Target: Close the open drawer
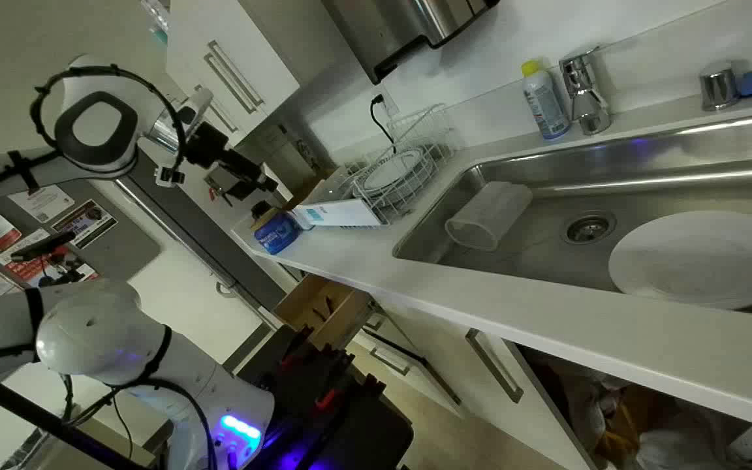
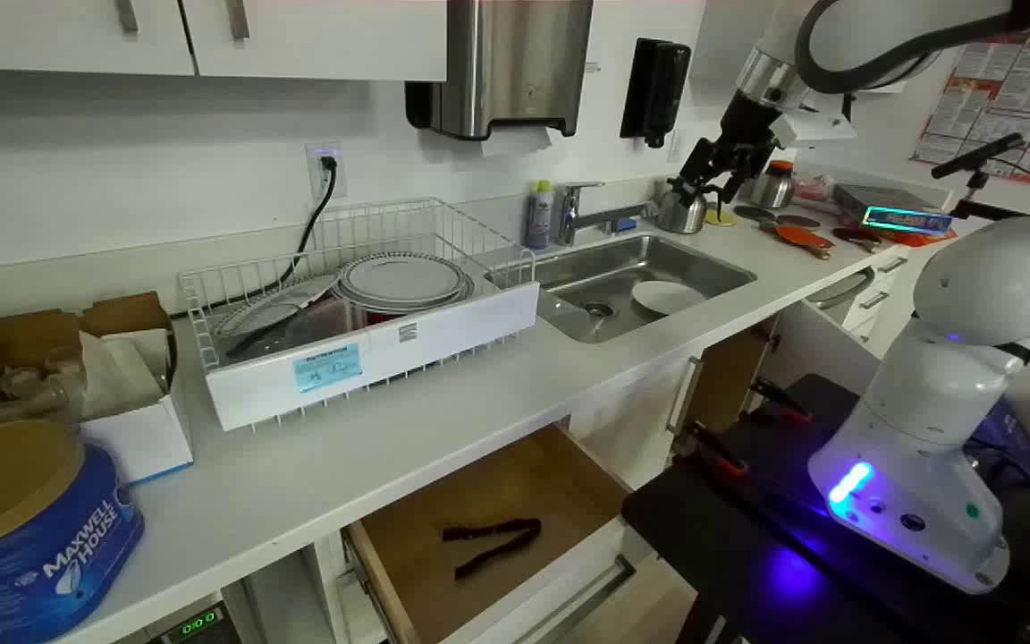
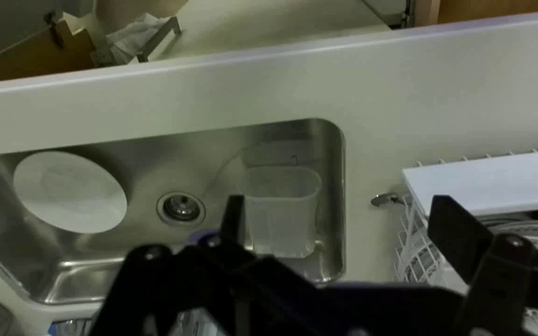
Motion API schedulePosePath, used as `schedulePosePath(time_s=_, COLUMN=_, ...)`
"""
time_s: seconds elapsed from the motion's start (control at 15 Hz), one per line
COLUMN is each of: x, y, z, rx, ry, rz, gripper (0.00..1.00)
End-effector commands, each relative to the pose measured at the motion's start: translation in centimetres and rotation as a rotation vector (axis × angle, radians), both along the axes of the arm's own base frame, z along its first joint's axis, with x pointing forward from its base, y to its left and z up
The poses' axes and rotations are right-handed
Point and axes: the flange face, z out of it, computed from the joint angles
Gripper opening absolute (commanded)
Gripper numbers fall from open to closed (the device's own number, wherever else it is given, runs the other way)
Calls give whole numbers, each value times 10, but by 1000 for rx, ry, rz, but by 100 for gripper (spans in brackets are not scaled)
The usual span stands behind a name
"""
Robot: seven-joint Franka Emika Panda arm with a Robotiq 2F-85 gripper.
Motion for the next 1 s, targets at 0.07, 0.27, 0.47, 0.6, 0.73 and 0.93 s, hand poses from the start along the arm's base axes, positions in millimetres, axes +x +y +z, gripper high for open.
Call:
schedulePosePath(time_s=0.07, x=-4, y=-1, z=-18, rx=0, ry=46, rz=-2, gripper=100)
schedulePosePath(time_s=0.27, x=-4, y=-1, z=-25, rx=0, ry=64, rz=-2, gripper=100)
schedulePosePath(time_s=0.47, x=-4, y=-1, z=-25, rx=0, ry=64, rz=-2, gripper=100)
schedulePosePath(time_s=0.6, x=-6, y=20, z=-13, rx=-35, ry=34, rz=54, gripper=100)
schedulePosePath(time_s=0.73, x=-13, y=56, z=-1, rx=-88, ry=16, rz=151, gripper=100)
schedulePosePath(time_s=0.93, x=-32, y=123, z=-1, rx=-159, ry=18, rz=328, gripper=100)
